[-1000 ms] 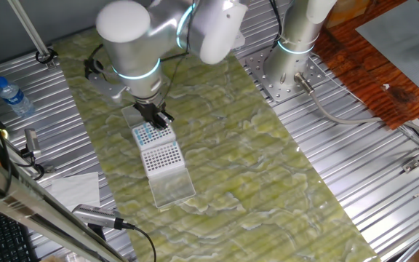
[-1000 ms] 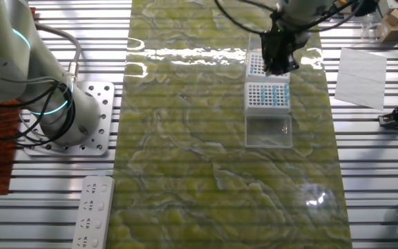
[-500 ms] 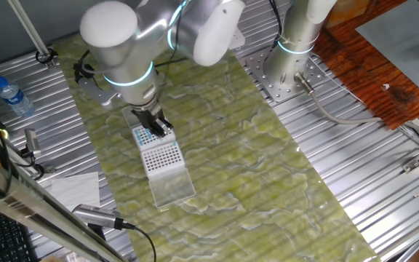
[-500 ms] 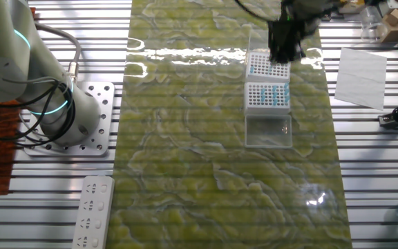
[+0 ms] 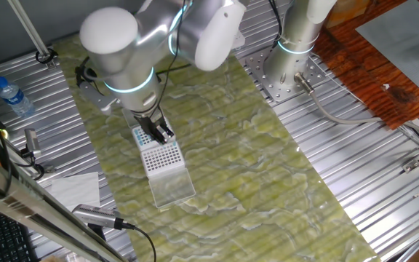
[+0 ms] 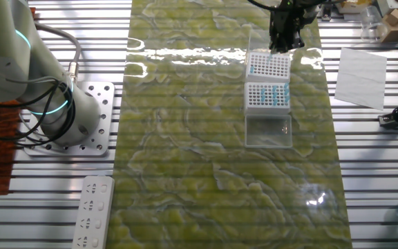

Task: Transfer all medium pipette tips from one holder to another

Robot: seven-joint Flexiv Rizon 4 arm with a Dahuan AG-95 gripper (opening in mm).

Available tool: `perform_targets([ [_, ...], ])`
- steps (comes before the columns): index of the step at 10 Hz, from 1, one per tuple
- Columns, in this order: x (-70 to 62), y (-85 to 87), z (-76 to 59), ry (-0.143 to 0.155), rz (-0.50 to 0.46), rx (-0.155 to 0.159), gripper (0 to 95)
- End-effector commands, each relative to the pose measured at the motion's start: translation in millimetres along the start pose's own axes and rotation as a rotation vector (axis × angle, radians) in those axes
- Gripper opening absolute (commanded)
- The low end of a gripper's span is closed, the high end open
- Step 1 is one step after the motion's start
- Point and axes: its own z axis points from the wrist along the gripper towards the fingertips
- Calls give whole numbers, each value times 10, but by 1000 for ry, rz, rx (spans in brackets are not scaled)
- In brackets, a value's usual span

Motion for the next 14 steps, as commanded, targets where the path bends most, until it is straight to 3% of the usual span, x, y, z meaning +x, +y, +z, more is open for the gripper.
perform_targets([
  [1,37,-4,24,-3,0,-3,0],
  [14,121,95,191,-21,17,-2,0],
])
